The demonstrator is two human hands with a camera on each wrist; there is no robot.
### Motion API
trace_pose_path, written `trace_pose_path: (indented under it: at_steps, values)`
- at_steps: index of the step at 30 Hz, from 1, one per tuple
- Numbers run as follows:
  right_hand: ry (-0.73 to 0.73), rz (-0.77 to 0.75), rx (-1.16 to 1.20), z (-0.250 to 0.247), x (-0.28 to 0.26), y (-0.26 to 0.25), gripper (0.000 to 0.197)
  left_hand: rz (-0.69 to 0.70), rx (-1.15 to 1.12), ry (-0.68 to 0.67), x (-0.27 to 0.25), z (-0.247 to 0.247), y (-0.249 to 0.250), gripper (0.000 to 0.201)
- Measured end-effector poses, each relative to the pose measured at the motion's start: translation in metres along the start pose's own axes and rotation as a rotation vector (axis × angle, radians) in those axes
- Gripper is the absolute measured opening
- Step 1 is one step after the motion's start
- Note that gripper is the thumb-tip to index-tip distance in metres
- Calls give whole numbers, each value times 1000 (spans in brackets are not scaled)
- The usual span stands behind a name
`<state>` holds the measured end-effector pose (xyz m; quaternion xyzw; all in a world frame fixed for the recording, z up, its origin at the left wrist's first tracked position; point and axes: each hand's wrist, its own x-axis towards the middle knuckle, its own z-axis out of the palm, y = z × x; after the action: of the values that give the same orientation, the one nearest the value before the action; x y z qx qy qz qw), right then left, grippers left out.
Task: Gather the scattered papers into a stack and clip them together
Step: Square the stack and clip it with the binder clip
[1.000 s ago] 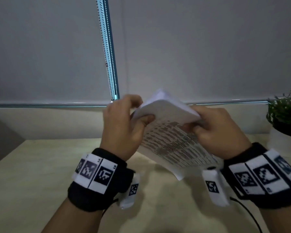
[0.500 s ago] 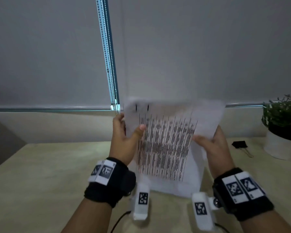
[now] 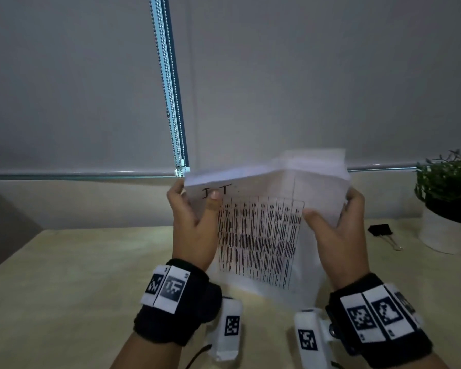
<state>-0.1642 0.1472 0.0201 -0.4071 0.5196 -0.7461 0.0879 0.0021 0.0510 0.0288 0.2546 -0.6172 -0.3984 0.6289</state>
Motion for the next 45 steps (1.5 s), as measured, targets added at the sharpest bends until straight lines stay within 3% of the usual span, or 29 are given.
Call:
trace_pose_path:
  at_steps: [5, 7, 11, 15, 18, 19, 22, 27, 29, 34, 39, 45]
  values:
    - [-7, 18, -26, 3, -5, 0, 29, -37, 41, -15, -4, 1, -3, 12]
    - [-9, -10, -18, 4, -2, -6, 34, -31, 31, 2, 1, 1, 2, 18]
    - [-49, -8, 56, -11, 1, -10, 40, -7, -21, -57, 4, -9, 0, 54]
    - [-67, 47, 91, -19, -2, 4, 33, -47, -40, -162, -2, -10, -6, 36]
    - [-57, 20, 83, -23, -5, 13, 48, -38, -61, -184, -4, -5, -7, 34]
    - [-54, 3, 77, -23, -5, 15, 50, -22, -57, -185, -5, -3, -5, 35]
    - [-13, -80, 11, -19, -1, 4, 33, 58, -13, -103, -1, 7, 9, 19]
    - [50, -405, -290, 3, 8, -31, 33, 211, 50, 29, 5, 20, 30, 12]
    - [4, -342, -314, 7, 3, -27, 39, 203, 101, 0, -4, 24, 25, 16]
    - [-103, 33, -228, 6, -25, 8, 47, 21, 160, -103, -28, 24, -1, 26]
    - [-59, 130, -198, 0, -12, 5, 29, -85, 146, -75, -12, 19, 8, 10]
    - [-53, 215, -96, -10, -21, 4, 43, -134, 21, -56, -18, 7, 4, 14]
